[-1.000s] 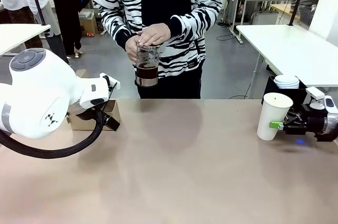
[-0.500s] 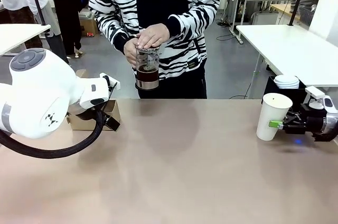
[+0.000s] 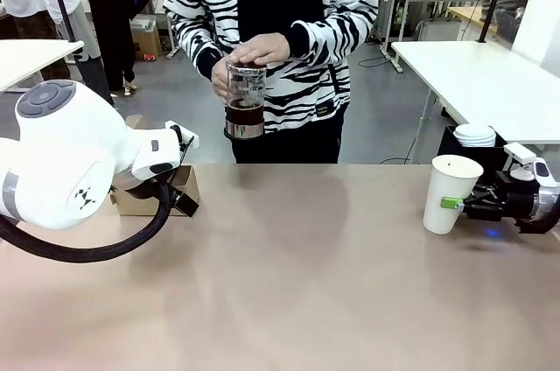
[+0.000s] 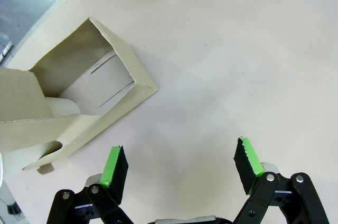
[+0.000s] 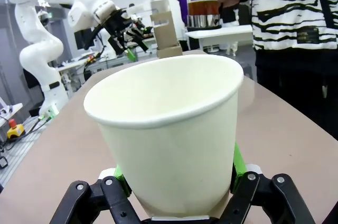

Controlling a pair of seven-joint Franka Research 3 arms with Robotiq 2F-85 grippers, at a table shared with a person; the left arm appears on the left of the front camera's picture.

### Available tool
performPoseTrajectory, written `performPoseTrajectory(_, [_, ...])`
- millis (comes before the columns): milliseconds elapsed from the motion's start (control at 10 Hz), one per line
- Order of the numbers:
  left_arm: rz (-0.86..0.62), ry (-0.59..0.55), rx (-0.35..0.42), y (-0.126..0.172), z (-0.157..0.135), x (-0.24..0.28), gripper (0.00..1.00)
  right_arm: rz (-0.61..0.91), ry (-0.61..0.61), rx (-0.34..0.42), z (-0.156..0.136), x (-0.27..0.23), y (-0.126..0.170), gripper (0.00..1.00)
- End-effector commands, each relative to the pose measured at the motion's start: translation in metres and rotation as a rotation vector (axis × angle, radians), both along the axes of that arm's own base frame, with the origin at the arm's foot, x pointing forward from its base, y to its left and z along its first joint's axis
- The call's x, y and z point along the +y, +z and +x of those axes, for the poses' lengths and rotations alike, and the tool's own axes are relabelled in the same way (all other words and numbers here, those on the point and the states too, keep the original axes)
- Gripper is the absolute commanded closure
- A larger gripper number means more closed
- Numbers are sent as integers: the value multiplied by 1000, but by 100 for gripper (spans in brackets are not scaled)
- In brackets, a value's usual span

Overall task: Pour a drink into a cup and package it in a carrier.
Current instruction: Pick up the 600 ml Paper Cup and place it in the middle top area of the table.

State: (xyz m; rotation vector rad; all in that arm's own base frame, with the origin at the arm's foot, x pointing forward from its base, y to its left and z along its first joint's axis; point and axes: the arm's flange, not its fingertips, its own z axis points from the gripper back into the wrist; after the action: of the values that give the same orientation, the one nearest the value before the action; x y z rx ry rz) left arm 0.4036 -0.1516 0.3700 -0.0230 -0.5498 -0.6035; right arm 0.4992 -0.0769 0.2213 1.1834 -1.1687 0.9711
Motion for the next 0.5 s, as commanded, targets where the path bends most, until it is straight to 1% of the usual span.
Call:
performPoseTrajectory(0, [-2,-1,0,0,0,0,0,0,0,0,0,0,0,9])
performPoseTrajectory(100, [-2,-1,0,0,0,0,0,5,-25,-21,-17,5,23,19])
performPoseTrajectory(200, [-2,-1,0,0,0,0,0,-16,-102,-55,-34,24,51,19])
performPoseTrajectory(300, [-2,-1,0,0,0,0,0,1,-160,-43,-42,46,80,19])
performPoseTrajectory(400, [-2,-1,0,0,0,0,0,-30,-208,-42,-42,70,99,19])
